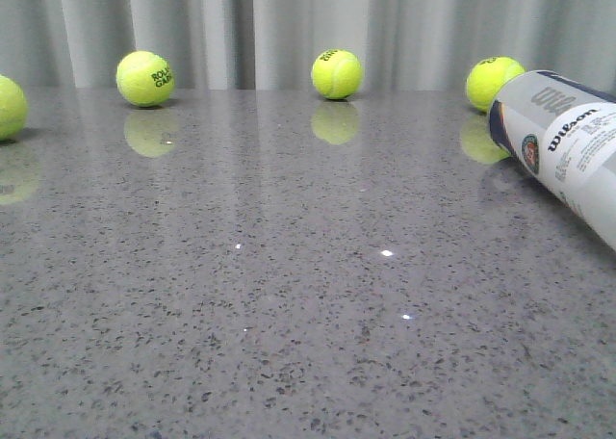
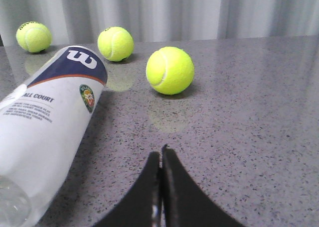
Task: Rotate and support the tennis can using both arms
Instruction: 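Move the right gripper down toward the lying Wilson tennis can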
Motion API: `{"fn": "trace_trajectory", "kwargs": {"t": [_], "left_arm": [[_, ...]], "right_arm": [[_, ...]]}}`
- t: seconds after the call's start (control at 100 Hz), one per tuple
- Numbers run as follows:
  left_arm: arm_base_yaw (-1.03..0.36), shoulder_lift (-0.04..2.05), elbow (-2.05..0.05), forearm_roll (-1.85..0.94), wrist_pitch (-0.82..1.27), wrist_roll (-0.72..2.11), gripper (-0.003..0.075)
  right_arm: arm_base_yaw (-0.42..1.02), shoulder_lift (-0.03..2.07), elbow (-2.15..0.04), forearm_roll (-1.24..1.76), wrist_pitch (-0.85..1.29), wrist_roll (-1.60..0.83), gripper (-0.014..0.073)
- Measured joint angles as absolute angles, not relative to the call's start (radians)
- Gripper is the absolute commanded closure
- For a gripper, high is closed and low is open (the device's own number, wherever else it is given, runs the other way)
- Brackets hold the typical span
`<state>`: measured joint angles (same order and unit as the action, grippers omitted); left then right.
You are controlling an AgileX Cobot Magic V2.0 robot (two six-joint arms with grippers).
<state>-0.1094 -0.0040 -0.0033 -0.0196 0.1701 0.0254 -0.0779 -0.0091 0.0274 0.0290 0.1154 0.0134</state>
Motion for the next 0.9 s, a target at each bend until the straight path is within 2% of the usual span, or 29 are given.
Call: {"fn": "trace_trajectory", "kwargs": {"t": [0.6, 0.9], "left_arm": [[-0.109, -0.004, -0.003, -0.020, 0.170, 0.025, 0.0741], [-0.109, -0.004, -0.003, -0.020, 0.170, 0.025, 0.0741]], "right_arm": [[-0.078, -0.009, 0.027, 0.029, 0.118, 0.013, 0.0658], [-0.078, 0.007, -0.148, 0.029, 0.345, 0.013, 0.0658]]}}
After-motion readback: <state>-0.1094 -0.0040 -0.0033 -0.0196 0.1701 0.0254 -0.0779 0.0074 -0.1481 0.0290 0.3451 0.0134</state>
